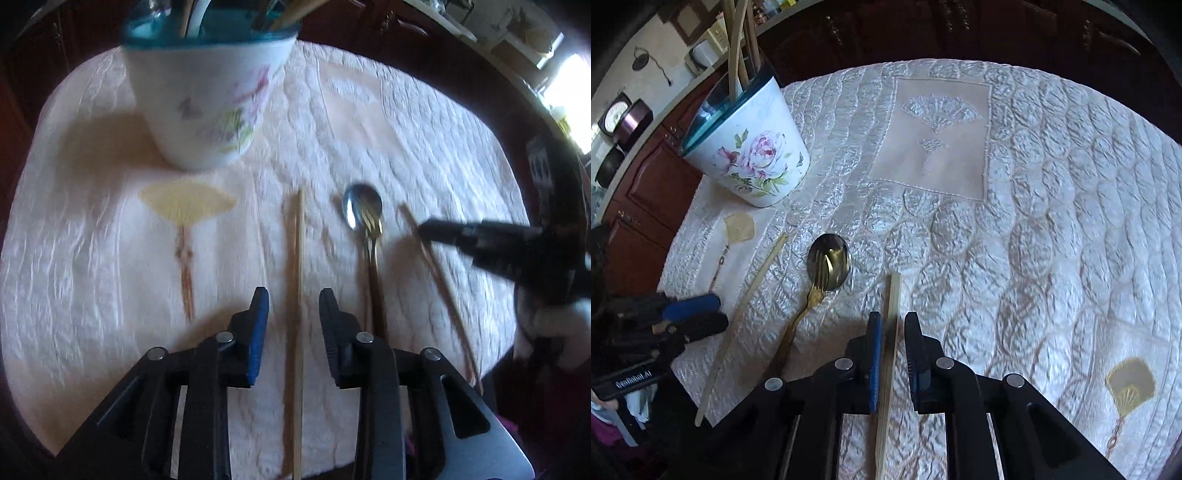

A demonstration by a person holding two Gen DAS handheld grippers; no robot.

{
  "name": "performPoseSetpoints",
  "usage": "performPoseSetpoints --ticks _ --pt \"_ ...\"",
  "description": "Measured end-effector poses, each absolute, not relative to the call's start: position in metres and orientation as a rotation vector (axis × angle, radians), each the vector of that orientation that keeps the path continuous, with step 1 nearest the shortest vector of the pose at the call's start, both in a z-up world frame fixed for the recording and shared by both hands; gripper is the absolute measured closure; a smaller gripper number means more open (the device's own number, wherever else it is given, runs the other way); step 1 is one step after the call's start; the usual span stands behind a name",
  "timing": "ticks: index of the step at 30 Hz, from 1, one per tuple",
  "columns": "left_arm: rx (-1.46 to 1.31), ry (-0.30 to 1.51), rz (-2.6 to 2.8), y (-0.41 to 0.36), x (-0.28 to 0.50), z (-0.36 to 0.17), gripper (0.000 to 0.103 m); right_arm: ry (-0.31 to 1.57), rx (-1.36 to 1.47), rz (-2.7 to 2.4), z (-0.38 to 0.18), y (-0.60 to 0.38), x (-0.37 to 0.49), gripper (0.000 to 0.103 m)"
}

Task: Organize utensils
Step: 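Grasp a wooden chopstick with left tool while right tool grasps another, then lift the held chopsticks up toward the floral cup with both tools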

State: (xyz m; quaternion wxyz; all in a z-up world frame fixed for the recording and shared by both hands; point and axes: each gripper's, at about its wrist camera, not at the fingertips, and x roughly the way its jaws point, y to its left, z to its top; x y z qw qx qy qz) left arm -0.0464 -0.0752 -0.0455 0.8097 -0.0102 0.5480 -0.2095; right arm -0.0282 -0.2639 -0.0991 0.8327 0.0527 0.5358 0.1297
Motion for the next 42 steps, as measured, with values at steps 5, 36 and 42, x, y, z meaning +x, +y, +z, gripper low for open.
performPoseSetpoints --ticks 5,36,42 --pt "0.065 1.152 -0.428 -0.096 -0.024 -0.049 0.07 1.16 0.085 0.282 -0.105 -0.256 -0.013 0.092" --pt "-0.073 0.913 -0.455 -0.03 -0.043 0.068 0.099 0.976 0.038 0.389 -0.021 -0.23 -0.025 0.089" --pt "-0.078 0.902 -0.451 -0.032 -0.055 0.071 0.099 1.143 -0.033 0.361 -0.098 -0.21 -0.009 0.076"
